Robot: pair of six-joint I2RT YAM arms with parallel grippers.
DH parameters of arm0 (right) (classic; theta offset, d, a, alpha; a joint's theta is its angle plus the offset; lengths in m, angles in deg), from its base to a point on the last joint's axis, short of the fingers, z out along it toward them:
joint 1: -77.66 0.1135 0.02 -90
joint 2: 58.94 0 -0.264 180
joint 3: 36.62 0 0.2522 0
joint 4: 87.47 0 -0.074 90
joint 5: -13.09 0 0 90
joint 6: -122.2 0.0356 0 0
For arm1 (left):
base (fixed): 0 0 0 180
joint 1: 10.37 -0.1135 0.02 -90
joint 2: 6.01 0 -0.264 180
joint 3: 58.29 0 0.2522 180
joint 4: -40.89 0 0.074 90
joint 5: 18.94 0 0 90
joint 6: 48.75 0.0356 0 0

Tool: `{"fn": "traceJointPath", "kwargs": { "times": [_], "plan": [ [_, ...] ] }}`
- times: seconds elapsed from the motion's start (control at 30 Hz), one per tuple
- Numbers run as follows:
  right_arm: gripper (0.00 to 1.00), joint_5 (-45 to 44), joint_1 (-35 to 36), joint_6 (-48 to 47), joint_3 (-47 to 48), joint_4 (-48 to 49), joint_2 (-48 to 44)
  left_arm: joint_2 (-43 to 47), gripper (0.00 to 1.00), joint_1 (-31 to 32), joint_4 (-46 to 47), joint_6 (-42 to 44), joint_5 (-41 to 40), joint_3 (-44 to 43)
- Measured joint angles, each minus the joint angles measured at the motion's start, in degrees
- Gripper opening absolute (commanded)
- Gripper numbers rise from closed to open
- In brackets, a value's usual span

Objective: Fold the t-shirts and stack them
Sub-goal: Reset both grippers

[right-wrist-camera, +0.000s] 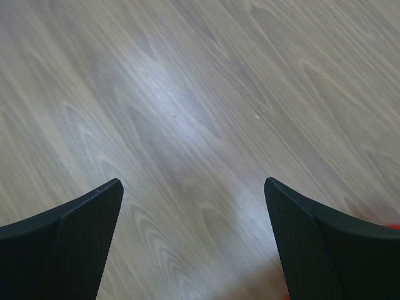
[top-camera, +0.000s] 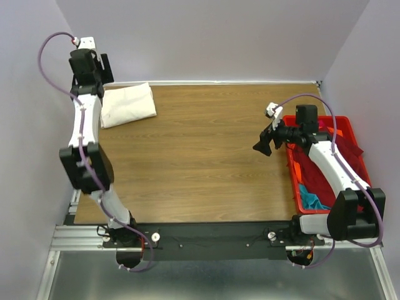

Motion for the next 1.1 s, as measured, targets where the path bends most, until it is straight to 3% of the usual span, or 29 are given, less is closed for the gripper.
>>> {"fn": "traceJointPath", "kwargs": {
  "times": [0.13, 0.23, 0.37, 0.47, 0.67, 0.83, 1.1],
  "plan": [
    [1.00, -6.8, -0.7, 0.1, -0.3, 0.2, -1.9, 20.9, 0.98, 0.5, 9.4, -4.4, 3.7, 19.0],
    [1.00, -12.9, -0.9, 1.7, -0.6, 1.2, -5.5, 29.9, 0.98, -1.2, 16.7, -8.8, 11.9, 30.5],
    [1.00, -21.7, -0.9, 5.9, -0.6, 3.6, -10.7, 33.3, 0.98, -2.8, 20.5, -11.4, 22.1, 42.8],
    [1.00, -29.0, -0.9, 11.3, -0.5, 4.9, -12.4, 34.9, 0.98, 0.7, 19.4, -11.4, 25.6, 51.3],
    [1.00, -39.3, -1.2, 21.0, -0.5, 5.7, -13.5, 50.1, 0.98, 12.3, 18.7, -7.6, 25.4, 58.7],
    [1.00, -47.7, -1.2, 29.1, -0.5, 8.1, -16.2, 61.1, 0.98, 13.6, 22.1, -5.4, 22.9, 64.3],
    [1.00, -56.5, -1.2, 34.3, -3.2, 10.6, -19.7, 62.9, 0.98, 14.9, 21.0, -4.5, 21.0, 68.1]
  ]
}}
